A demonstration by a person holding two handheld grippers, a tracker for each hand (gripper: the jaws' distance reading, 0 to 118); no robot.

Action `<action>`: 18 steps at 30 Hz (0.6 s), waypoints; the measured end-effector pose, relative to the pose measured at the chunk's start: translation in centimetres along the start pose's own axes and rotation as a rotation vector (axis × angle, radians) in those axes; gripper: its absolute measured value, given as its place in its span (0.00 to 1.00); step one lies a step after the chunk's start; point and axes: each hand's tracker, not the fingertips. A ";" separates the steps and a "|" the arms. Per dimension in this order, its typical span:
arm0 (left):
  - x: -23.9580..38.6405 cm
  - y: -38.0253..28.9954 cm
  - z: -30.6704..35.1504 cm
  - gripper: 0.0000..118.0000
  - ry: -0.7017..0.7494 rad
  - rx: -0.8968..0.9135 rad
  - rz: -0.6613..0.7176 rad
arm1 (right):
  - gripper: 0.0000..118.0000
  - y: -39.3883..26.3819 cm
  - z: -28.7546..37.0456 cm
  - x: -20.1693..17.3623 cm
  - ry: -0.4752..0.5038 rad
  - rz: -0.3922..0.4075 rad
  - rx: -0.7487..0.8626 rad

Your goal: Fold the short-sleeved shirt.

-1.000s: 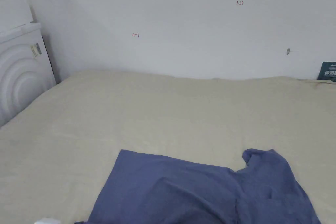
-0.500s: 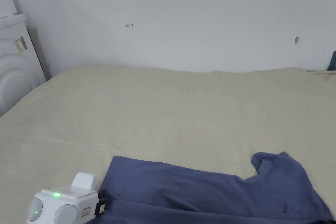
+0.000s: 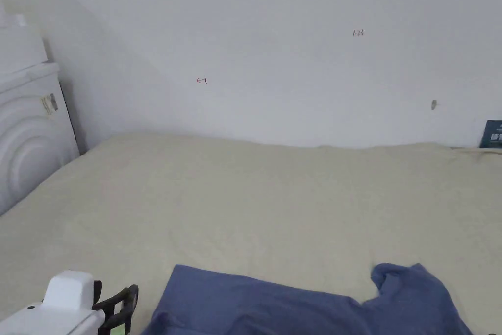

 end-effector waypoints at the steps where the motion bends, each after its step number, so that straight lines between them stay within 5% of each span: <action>1: 0.5 0.6 2.1 0.50 -0.029 0.049 0.007 | 0.70 0.8 2.0 -0.9 -0.005 -0.005 0.035; 4: 2.2 1.9 7.6 0.50 -0.050 0.147 0.030 | 0.70 1.6 7.1 -2.1 -0.005 -0.063 0.153; 13: 6.5 -0.6 15.5 0.49 -0.059 0.218 0.003 | 0.70 0.3 13.8 -6.4 0.084 -0.089 0.149; 18: 6.3 -3.4 16.8 0.44 -0.047 0.155 0.045 | 0.41 -2.1 14.7 -8.4 0.098 -0.048 0.108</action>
